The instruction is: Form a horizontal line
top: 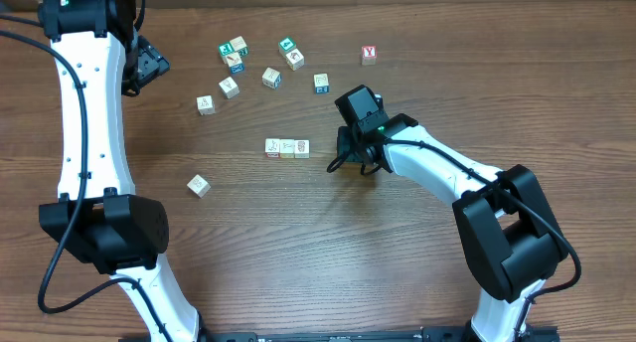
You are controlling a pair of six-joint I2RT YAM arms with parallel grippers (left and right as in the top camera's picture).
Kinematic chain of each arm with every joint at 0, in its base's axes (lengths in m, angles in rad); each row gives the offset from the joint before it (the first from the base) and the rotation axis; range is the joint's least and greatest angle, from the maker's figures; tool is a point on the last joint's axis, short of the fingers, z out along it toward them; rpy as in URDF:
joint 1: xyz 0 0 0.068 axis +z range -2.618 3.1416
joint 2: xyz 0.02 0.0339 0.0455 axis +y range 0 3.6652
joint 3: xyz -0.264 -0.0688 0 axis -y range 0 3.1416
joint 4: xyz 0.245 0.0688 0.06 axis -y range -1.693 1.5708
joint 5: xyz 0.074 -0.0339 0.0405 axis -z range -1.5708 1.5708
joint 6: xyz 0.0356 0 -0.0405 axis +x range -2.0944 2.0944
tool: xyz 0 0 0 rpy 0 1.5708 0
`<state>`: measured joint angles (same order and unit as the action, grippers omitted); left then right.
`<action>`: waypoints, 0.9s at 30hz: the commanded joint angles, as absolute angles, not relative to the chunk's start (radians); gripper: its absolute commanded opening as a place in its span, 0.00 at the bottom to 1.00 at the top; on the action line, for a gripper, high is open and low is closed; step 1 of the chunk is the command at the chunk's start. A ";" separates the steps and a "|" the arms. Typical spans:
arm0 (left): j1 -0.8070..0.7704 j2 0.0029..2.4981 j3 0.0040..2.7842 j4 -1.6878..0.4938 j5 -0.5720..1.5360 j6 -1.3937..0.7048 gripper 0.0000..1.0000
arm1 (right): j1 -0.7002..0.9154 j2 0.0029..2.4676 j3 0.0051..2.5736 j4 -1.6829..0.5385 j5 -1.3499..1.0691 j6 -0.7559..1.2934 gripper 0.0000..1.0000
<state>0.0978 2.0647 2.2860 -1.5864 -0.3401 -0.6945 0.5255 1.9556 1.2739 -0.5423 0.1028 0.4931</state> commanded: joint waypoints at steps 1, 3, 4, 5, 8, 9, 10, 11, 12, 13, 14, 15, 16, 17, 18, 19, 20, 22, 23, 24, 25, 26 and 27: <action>0.091 2.057 2.299 -1.588 -0.340 -0.673 1.00 | 0.529 1.966 1.267 -0.511 0.054 0.490 0.29; 0.091 2.057 2.299 -1.588 -0.340 -0.673 1.00 | 0.530 1.966 1.267 -0.487 0.010 0.490 0.27; 0.091 2.057 2.299 -1.588 -0.340 -0.673 1.00 | 0.532 1.966 1.267 -0.476 -0.004 0.491 0.27; 0.091 2.057 2.299 -1.588 -0.340 -0.673 1.00 | 0.534 1.966 1.267 -0.470 -0.006 0.500 0.26; 0.091 2.057 2.299 -1.588 -0.340 -0.673 1.00 | 0.551 1.966 1.267 -0.450 -0.006 0.501 0.25; 0.091 2.057 2.299 -1.588 -0.340 -0.673 1.00 | 0.558 1.966 1.267 -0.449 -0.005 0.501 0.26; 0.091 2.057 2.299 -1.588 -0.340 -0.673 1.00 | 0.564 1.966 1.267 -0.448 -0.004 0.501 0.26; 0.091 2.057 2.299 -1.588 -0.340 -0.673 1.00 | 0.572 1.966 1.267 -0.448 -0.002 0.501 0.26; 0.091 2.057 2.299 -1.588 -0.340 -0.673 1.00 | 0.579 1.966 1.267 -0.447 0.002 0.501 0.26; 0.091 2.057 2.299 -1.588 -0.340 -0.673 1.00 | 0.585 1.966 1.267 -0.446 0.008 0.501 0.26; 0.091 2.057 2.299 -1.588 -0.340 -0.673 1.00 | 0.591 1.966 1.267 -0.447 0.026 0.501 0.26; 0.091 2.057 2.299 -1.588 -0.340 -0.673 1.00 | 0.596 1.966 1.267 -0.448 0.051 0.501 0.25; 0.091 2.057 2.299 -1.588 -0.340 -0.673 1.00 | 0.601 1.966 1.267 -0.450 0.073 0.501 0.25; 0.091 2.057 2.299 -1.588 -0.340 -0.673 1.00 | 0.603 1.966 1.267 -0.450 0.081 0.501 0.25; 0.091 2.057 2.299 -1.588 -0.340 -0.673 1.00 | 0.604 1.966 1.267 -0.449 0.081 0.501 0.26; 0.091 2.057 2.299 -1.588 -0.340 -0.673 1.00 | 0.605 1.966 1.267 -0.448 0.076 0.501 0.26; 0.091 2.057 2.299 -1.588 -0.340 -0.673 1.00 | 0.606 1.966 1.267 -0.448 0.076 0.501 0.26; 0.091 2.057 2.299 -1.588 -0.340 -0.673 1.00 | 0.607 1.966 1.267 -0.448 0.076 0.501 0.26; 0.091 2.057 2.299 -1.588 -0.340 -0.673 1.00 | 0.607 1.966 1.267 -0.449 0.076 0.501 0.26; 0.091 2.057 2.299 -1.588 -0.340 -0.673 1.00 | 0.607 1.966 1.267 -0.450 0.076 0.501 0.26; 0.091 2.057 2.299 -1.588 -0.340 -0.673 1.00 | 0.607 1.966 1.267 -0.449 0.076 0.501 0.26; 0.091 2.057 2.299 -1.588 -0.340 -0.673 1.00 | 0.607 1.966 1.267 -0.449 0.077 0.501 0.26; 0.091 2.057 2.299 -1.588 -0.340 -0.673 1.00 | 0.607 1.968 1.267 -0.448 0.077 0.501 0.26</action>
